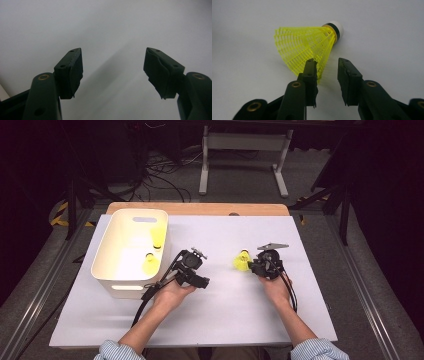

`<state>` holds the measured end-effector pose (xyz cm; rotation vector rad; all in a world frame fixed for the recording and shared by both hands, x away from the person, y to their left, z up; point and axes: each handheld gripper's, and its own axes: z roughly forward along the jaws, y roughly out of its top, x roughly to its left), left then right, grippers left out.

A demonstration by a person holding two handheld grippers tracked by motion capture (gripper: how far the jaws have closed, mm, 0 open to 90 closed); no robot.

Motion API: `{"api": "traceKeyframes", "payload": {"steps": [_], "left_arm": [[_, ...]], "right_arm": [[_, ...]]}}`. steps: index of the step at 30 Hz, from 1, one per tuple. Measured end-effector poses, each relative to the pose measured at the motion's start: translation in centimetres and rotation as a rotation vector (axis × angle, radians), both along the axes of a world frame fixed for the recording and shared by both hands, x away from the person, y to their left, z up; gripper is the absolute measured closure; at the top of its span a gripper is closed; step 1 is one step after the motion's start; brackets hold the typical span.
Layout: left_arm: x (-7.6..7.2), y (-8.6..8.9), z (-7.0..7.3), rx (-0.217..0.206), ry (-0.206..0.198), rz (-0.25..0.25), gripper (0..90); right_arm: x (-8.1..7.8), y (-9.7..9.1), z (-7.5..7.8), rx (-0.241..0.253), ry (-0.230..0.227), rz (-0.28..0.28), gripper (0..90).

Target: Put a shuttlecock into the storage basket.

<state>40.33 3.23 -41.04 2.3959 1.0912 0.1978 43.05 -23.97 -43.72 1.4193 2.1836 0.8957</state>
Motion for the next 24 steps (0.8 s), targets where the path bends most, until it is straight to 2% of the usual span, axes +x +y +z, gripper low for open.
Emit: {"api": "traceKeyframes", "payload": {"steps": [13, 24], "left_arm": [[0.00, 0.01, 0.01, -0.002, 0.000, -0.001, 32.8], [0.01, 0.05, 0.12, -0.007, 0.006, -0.005, 33.5]], "right_arm": [[0.08, 0.10, -0.09, 0.008, -0.004, -0.011, 87.3], [-0.28, 0.12, 0.16, 0.001, -0.002, 0.000, 89.1]]}}
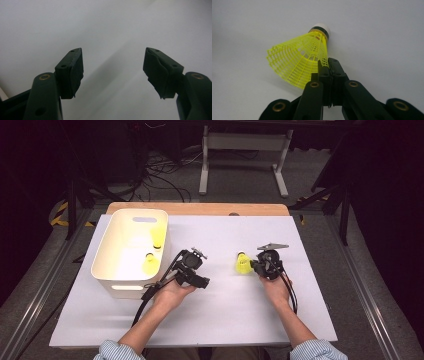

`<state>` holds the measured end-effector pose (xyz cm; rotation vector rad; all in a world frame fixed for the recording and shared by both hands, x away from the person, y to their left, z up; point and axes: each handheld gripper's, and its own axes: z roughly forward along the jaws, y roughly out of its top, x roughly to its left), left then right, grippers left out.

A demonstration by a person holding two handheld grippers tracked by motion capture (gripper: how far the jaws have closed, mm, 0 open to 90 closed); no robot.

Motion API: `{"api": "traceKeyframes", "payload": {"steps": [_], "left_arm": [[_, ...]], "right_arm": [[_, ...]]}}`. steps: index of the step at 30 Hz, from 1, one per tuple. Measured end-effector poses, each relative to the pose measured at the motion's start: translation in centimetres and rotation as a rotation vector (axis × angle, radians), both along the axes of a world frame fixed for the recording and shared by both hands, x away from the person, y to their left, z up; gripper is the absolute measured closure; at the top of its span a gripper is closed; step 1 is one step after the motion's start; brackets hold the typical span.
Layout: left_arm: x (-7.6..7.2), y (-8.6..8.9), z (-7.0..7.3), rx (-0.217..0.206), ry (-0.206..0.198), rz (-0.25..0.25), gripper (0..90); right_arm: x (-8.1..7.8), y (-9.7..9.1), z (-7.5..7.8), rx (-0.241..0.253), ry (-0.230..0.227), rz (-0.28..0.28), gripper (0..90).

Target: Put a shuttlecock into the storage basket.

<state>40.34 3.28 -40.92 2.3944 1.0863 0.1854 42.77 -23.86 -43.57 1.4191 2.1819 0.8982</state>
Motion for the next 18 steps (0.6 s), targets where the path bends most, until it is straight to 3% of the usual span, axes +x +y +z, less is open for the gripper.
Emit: {"api": "traceKeyframes", "payload": {"steps": [18], "left_arm": [[-0.5, 0.3, 0.8, -0.018, -0.013, -0.008, 33.2]], "right_arm": [[-2.8, 1.9, 1.6, 0.027, -0.021, 0.122, 89.2]]}}
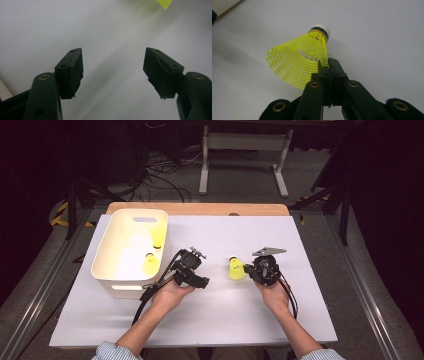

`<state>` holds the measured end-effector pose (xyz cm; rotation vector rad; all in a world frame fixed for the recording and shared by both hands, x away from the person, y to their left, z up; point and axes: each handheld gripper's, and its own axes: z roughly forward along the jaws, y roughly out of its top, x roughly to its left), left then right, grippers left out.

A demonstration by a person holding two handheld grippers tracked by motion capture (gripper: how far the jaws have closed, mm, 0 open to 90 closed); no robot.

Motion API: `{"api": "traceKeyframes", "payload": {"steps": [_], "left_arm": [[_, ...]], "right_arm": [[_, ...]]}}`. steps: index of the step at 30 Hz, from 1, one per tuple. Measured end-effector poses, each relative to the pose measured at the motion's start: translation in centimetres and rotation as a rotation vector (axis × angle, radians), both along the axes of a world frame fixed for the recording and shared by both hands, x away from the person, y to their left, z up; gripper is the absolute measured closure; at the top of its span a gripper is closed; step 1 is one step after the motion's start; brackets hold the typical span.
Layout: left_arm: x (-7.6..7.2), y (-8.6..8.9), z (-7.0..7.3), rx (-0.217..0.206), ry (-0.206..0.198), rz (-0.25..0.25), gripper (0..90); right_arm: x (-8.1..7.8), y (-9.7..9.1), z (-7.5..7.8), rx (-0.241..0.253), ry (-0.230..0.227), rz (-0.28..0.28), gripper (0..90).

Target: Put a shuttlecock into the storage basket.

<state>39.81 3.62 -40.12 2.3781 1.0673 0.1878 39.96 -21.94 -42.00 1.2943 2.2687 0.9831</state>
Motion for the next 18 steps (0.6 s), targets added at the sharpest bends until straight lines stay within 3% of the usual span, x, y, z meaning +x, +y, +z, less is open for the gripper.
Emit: {"api": "traceKeyframes", "payload": {"steps": [7, 18], "left_arm": [[-0.1, 0.0, -0.1, 0.011, 0.001, -0.006, 33.0], [-0.3, -0.1, 0.0, -0.014, 0.007, -0.020, 32.3]], "right_arm": [[-0.3, 0.7, -0.2, 0.001, 0.016, 0.018, 89.2], [-0.8, 2.5, -0.3, 0.003, 0.029, 0.067, 89.2]]}}
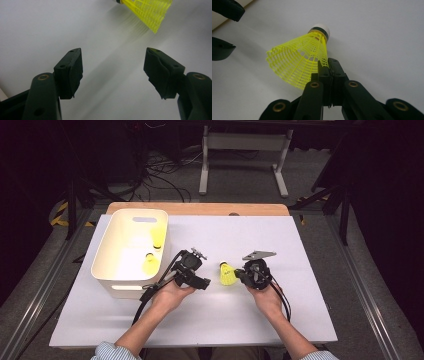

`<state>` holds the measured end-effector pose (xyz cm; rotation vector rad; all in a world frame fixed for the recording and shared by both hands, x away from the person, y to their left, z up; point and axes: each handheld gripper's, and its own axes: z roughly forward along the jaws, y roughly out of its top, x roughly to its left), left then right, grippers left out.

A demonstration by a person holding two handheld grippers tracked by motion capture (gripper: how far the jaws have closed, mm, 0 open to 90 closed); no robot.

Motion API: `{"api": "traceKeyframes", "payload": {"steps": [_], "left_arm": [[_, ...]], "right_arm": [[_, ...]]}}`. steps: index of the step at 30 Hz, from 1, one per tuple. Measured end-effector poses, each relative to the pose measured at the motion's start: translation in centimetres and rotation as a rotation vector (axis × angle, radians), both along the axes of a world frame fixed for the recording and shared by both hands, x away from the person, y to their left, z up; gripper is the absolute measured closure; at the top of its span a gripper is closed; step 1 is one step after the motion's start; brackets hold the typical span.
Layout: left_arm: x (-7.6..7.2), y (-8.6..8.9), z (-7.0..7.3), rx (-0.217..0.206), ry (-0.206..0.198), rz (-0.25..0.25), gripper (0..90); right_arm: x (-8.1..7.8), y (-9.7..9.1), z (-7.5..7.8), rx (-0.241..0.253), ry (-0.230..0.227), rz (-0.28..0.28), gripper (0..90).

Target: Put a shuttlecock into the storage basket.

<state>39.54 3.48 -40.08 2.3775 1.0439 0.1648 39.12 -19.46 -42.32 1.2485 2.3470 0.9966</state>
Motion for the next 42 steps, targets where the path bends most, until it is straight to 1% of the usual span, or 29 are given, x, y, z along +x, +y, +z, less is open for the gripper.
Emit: {"api": "traceKeyframes", "payload": {"steps": [2, 9, 15, 23, 28, 33, 34, 37, 39, 42], "left_arm": [[0.0, 0.0, 0.1, -0.008, 0.003, -0.002, 32.2], [-0.2, 0.1, 0.1, -0.012, 0.006, -0.008, 32.0], [-0.4, 0.0, 0.1, -0.006, 0.001, -0.019, 32.0], [-0.3, -0.2, -0.1, -0.012, 0.014, -0.019, 32.7], [-0.1, -0.3, -0.5, -0.010, 0.027, -0.017, 36.3], [0.1, -0.3, -0.6, -0.008, 0.028, -0.011, 39.0], [0.2, -0.3, -0.7, -0.012, 0.032, -0.012, 39.9], [0.2, -0.3, -0.7, -0.014, 0.035, -0.017, 44.7], [0.1, -0.4, -0.8, -0.007, 0.031, -0.028, 47.4], [0.1, -0.5, -0.8, 0.002, 0.038, -0.041, 54.2]], "right_arm": [[0.0, 0.4, 0.0, 0.000, 0.000, 0.009, 89.2], [0.0, 1.7, 0.3, -0.008, -0.003, 0.038, 89.2], [0.0, 2.7, 0.3, -0.009, 0.000, 0.056, 89.2], [-0.3, 3.7, 0.3, 0.002, 0.006, 0.081, 89.2], [-0.6, 4.1, 0.3, 0.007, 0.017, 0.097, 89.1], [-0.8, 4.3, 0.3, 0.009, 0.013, 0.111, 89.2], [-0.9, 4.3, 0.4, 0.010, 0.017, 0.112, 89.2], [-1.1, 4.3, 0.5, 0.013, 0.018, 0.118, 89.2], [-1.1, 4.2, 0.5, 0.014, 0.019, 0.122, 89.2], [-1.1, 4.2, 0.4, 0.016, 0.018, 0.128, 89.2]]}}
